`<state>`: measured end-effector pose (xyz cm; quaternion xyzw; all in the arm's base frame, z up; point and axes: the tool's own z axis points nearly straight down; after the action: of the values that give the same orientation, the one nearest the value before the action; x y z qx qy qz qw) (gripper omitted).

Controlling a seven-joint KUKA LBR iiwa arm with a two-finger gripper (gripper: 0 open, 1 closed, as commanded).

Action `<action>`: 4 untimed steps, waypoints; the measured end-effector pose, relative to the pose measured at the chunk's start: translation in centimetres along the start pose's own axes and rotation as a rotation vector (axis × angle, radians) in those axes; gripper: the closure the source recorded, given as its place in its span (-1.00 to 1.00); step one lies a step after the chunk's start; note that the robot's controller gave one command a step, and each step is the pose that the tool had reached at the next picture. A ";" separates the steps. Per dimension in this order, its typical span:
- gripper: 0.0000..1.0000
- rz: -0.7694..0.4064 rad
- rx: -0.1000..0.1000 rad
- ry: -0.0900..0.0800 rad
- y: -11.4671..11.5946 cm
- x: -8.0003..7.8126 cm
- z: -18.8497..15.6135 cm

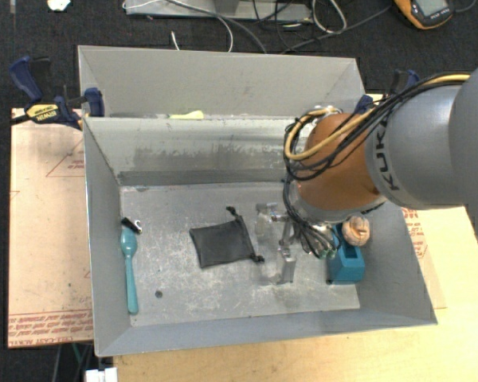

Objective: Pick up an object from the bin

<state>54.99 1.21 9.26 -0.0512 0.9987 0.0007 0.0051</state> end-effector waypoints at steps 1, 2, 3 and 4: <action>-1.00 -0.033 -0.001 0.012 2.8 -2.1 0.9; -1.00 0.033 -0.001 -0.001 4.8 -4.6 1.1; -1.00 0.095 -0.003 -0.005 8.5 -4.7 2.3; 1.00 0.088 -0.001 0.001 8.9 -4.5 0.8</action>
Offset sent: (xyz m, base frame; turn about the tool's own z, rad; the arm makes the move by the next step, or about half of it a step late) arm 0.0097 0.0658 -0.0171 0.1376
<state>58.57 10.49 8.55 -0.0075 1.0000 0.0014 0.0046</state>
